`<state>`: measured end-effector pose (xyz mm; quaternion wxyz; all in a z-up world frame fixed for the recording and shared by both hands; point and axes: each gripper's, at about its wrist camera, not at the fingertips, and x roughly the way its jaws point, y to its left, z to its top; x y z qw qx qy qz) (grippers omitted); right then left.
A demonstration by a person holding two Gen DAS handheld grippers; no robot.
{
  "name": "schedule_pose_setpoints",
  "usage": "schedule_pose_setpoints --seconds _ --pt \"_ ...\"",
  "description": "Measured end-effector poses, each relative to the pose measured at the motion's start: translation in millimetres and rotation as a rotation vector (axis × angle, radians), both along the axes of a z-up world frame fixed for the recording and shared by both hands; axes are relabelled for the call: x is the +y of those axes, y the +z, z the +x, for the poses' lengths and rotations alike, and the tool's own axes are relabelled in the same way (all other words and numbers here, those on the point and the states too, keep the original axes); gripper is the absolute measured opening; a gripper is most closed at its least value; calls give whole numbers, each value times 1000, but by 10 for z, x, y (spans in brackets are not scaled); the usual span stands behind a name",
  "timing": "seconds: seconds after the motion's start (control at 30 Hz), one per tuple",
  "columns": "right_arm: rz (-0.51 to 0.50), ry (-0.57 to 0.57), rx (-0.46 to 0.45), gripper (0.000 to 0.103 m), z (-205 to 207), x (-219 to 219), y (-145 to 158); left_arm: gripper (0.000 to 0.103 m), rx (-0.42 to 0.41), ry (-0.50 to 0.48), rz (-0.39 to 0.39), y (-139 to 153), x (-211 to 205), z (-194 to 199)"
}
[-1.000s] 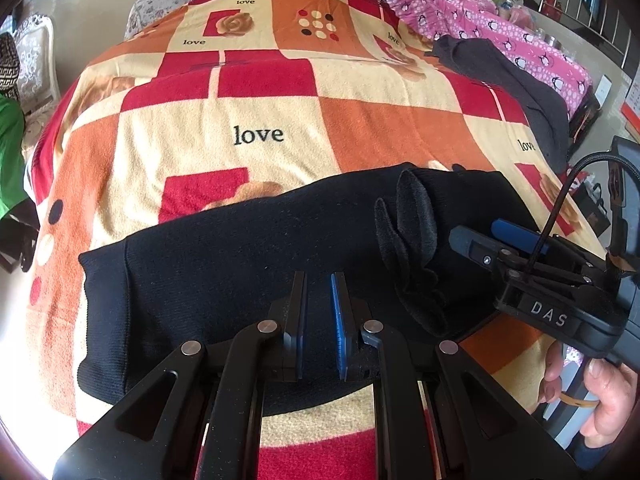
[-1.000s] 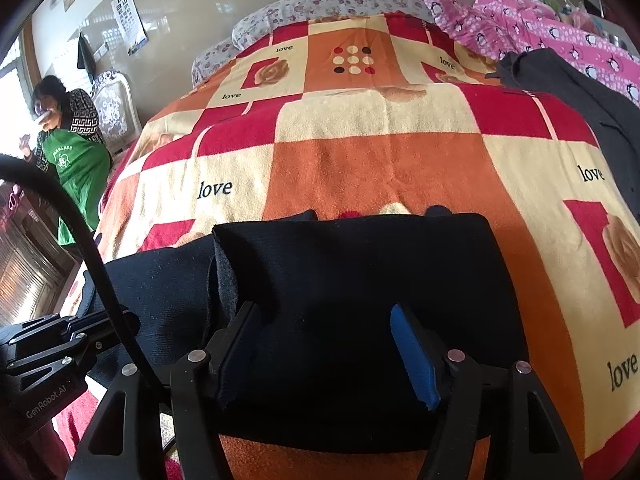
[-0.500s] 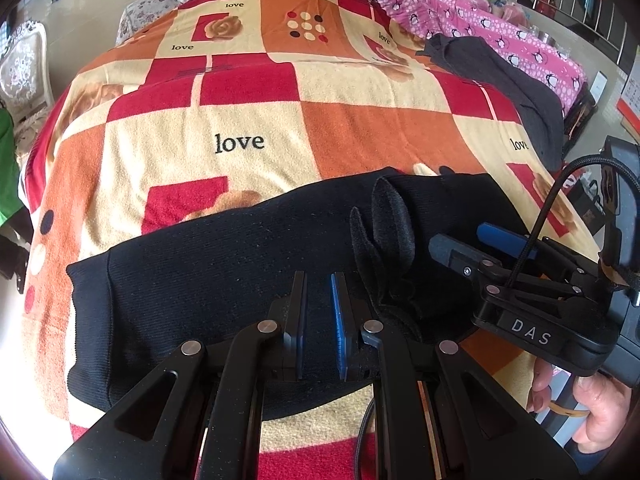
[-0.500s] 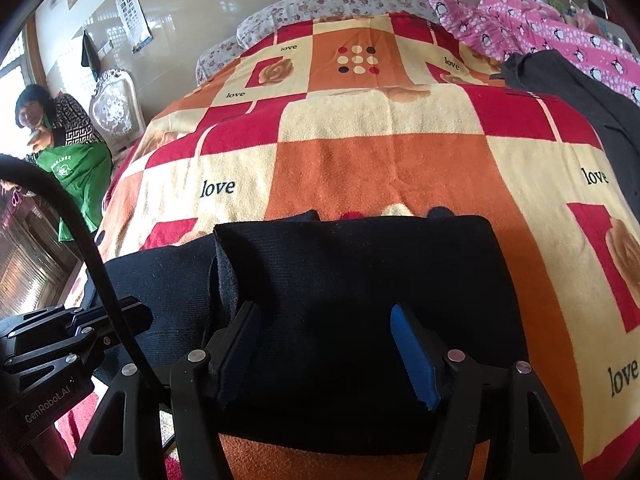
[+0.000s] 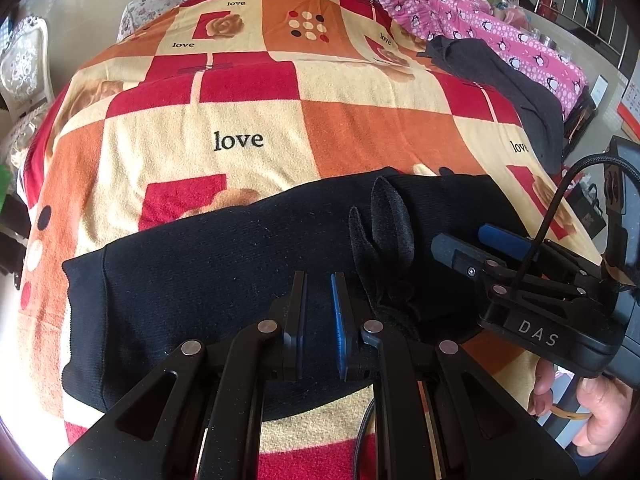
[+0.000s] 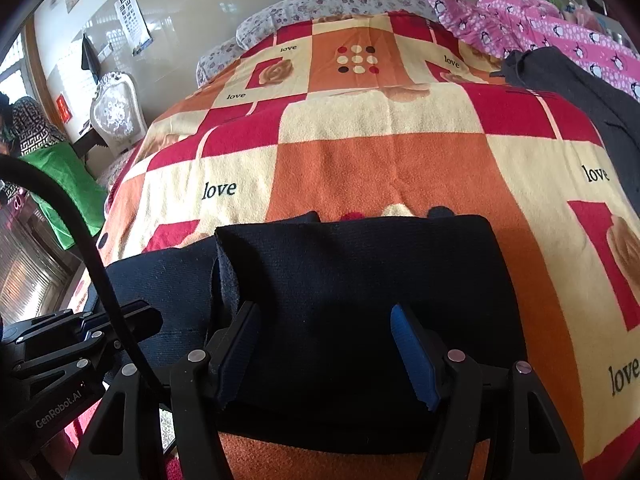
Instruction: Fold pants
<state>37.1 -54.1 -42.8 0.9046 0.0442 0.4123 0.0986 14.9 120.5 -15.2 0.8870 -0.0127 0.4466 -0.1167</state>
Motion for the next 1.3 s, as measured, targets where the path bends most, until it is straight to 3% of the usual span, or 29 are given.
schedule_pose_setpoints --seconds 0.23,0.43,0.53,0.7,0.77,0.8,0.83,0.93,1.03,1.3 --pt "-36 35 -30 65 -18 89 70 10 -3 40 -20 29 190 -98" --pt "-30 113 -34 65 46 249 88 10 -1 146 -35 42 695 -396" --pt "-26 244 -60 65 88 453 156 10 14 236 -44 14 1021 -601" --pt "55 581 -38 65 217 991 224 10 59 381 -106 -94 1446 -824" --pt "45 675 -42 65 267 1233 227 24 70 401 -145 -145 1513 -837" --pt "42 727 -48 65 302 1360 227 43 69 411 -172 -172 1539 -845" --pt "40 773 -45 65 346 1486 213 55 64 428 -207 -199 1563 -846" --pt "10 886 -9 65 471 1820 133 56 68 448 -282 -289 1599 -817" --pt "-33 960 13 65 592 2094 53 56 85 446 -309 -357 1585 -728" --pt "-29 1074 147 65 932 2617 -288 64 31 443 -303 -388 1537 -567"
